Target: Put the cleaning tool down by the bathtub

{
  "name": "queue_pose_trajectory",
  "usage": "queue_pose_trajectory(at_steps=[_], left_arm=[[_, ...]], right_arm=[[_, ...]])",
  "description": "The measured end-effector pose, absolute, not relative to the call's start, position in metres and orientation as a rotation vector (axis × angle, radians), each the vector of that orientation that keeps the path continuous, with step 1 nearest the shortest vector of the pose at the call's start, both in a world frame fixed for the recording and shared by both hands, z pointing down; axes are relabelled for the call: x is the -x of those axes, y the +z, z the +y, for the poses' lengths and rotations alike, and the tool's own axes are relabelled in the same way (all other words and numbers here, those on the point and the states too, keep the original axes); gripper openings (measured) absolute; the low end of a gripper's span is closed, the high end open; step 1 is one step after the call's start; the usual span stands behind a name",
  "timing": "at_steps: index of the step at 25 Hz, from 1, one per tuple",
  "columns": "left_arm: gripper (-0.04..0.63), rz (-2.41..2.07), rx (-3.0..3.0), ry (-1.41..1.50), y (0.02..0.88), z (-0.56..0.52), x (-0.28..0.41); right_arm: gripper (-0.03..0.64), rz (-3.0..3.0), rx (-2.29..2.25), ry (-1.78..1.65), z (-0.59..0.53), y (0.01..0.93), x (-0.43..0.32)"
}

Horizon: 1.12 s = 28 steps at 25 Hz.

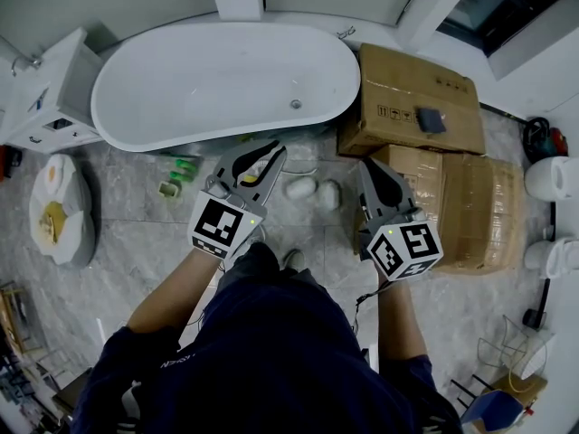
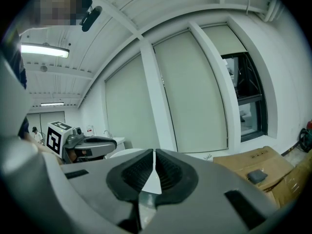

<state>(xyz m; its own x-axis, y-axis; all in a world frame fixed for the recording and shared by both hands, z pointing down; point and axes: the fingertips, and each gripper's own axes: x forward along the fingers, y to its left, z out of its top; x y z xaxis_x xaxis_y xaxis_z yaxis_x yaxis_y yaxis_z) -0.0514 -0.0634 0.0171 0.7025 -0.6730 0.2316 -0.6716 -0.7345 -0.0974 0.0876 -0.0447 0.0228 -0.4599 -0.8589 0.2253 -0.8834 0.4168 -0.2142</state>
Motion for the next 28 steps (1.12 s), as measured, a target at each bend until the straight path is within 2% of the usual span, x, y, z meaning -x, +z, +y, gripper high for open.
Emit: queue_pose_trajectory(at_steps=[28], left_arm=[[0.032,1.126,2.884,-0.371,0.003,-0.043,0.041]], right_arm=[[0.003,-2.674,-1.493,0.393,-0.024,0.005,-0.083]])
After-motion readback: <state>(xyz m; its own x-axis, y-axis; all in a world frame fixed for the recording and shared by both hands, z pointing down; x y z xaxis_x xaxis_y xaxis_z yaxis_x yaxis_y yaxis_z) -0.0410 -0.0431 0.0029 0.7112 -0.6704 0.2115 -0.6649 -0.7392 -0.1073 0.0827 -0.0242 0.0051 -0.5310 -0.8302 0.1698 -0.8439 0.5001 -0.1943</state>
